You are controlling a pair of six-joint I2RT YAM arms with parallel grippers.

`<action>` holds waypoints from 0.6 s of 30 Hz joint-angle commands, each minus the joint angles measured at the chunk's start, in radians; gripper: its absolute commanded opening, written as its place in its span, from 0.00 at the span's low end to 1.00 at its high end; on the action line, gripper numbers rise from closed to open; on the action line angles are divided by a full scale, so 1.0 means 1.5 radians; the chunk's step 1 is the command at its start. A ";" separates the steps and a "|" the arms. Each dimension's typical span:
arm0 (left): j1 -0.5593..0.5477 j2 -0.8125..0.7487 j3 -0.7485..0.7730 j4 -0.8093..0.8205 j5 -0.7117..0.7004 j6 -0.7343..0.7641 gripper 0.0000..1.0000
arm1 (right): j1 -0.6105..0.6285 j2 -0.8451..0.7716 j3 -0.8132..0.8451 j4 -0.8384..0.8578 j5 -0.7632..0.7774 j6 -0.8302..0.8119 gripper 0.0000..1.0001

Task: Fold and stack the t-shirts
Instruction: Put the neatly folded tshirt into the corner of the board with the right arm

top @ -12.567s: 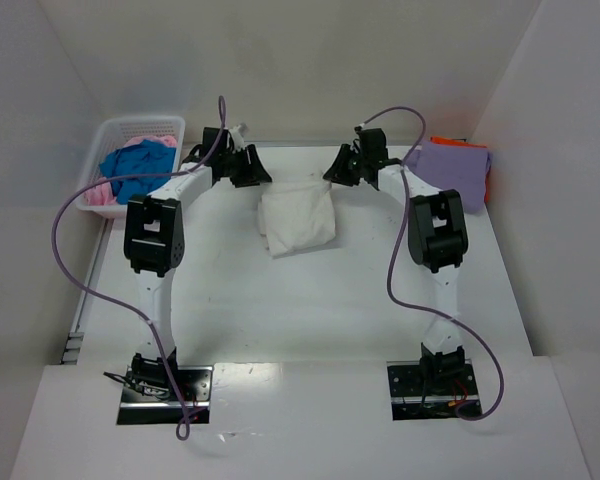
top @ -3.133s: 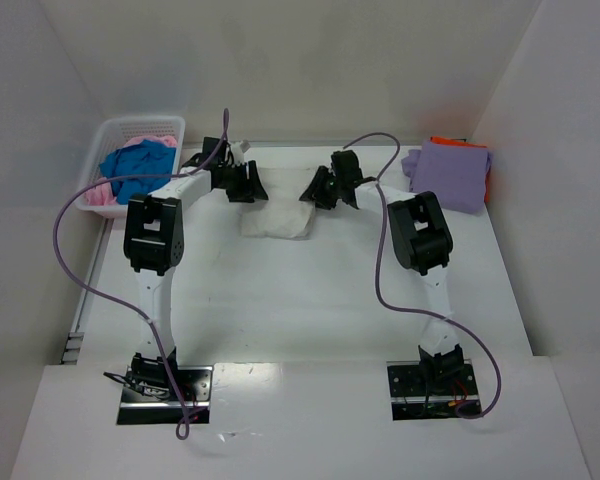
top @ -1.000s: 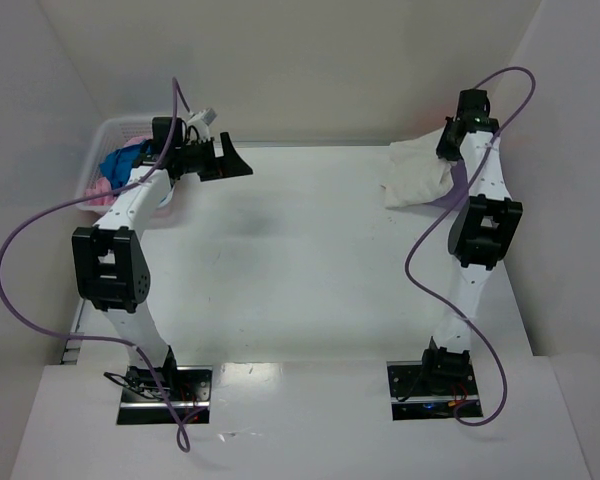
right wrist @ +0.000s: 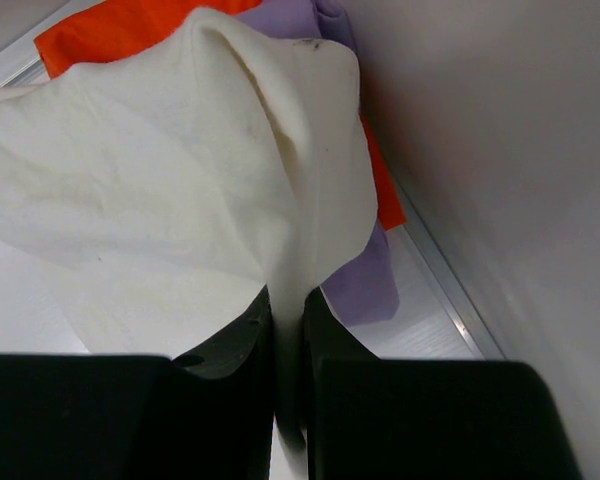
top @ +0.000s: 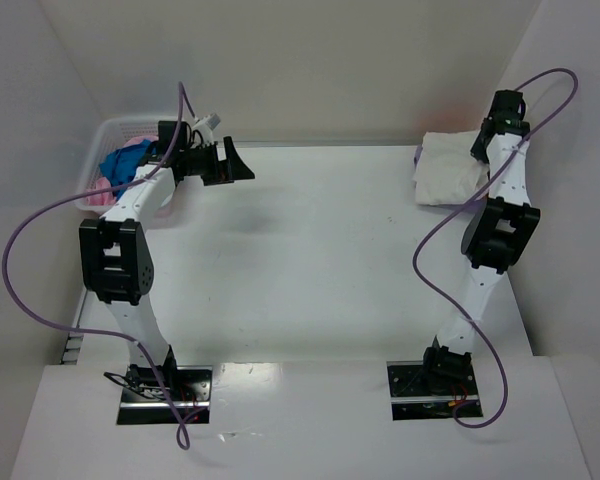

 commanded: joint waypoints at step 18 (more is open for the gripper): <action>0.002 -0.024 0.016 -0.002 0.022 0.024 0.98 | 0.004 -0.093 -0.086 0.101 0.000 0.030 0.91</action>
